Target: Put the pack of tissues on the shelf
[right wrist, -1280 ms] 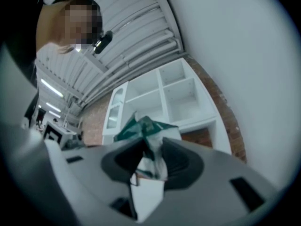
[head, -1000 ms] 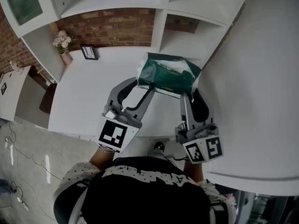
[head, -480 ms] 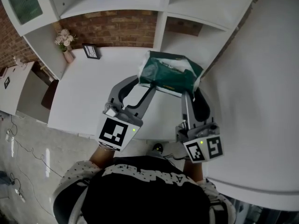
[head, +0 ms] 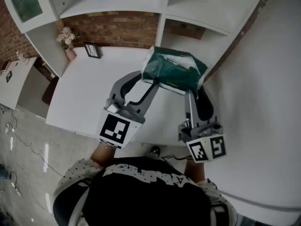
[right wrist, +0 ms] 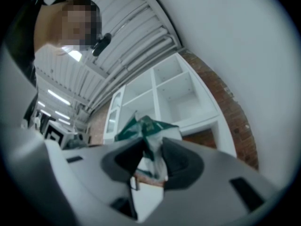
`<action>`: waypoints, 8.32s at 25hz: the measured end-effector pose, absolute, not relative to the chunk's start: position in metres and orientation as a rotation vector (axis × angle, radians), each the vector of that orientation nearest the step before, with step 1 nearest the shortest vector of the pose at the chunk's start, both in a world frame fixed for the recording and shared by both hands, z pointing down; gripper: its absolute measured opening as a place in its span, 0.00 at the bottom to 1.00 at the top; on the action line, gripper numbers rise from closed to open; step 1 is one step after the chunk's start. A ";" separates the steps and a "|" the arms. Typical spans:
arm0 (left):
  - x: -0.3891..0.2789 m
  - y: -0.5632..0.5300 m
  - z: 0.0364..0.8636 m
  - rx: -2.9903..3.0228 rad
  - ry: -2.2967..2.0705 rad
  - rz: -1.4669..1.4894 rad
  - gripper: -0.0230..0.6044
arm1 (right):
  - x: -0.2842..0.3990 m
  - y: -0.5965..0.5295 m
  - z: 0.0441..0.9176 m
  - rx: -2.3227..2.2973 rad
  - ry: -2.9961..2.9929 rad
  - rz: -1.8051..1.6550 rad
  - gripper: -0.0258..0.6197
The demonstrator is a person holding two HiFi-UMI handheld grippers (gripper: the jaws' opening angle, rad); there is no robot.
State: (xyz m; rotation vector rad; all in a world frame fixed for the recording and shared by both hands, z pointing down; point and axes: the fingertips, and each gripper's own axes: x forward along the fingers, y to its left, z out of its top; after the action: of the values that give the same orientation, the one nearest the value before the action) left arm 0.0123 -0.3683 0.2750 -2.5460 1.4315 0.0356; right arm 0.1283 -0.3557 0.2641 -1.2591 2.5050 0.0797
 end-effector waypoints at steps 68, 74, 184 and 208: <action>0.081 -0.527 0.139 -2.299 1.385 0.096 0.34 | 0.197 -0.528 0.131 -1.128 2.454 0.402 0.26; 0.072 -0.547 0.137 -2.284 1.423 0.048 0.34 | 0.188 -0.551 0.130 -1.138 2.480 0.374 0.27; 0.098 -0.457 0.197 -2.422 1.370 0.134 0.09 | 0.178 -0.479 0.209 -1.049 2.660 0.309 0.10; 0.082 -0.443 0.261 -2.512 1.422 -0.031 0.09 | 0.153 -0.462 0.280 -1.013 2.749 0.052 0.09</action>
State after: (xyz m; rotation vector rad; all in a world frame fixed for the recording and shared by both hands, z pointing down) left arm 0.0820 -0.4430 0.2607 -2.5121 1.4218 -0.0312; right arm 0.1527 -0.4617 0.2798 -1.0133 2.7492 0.0519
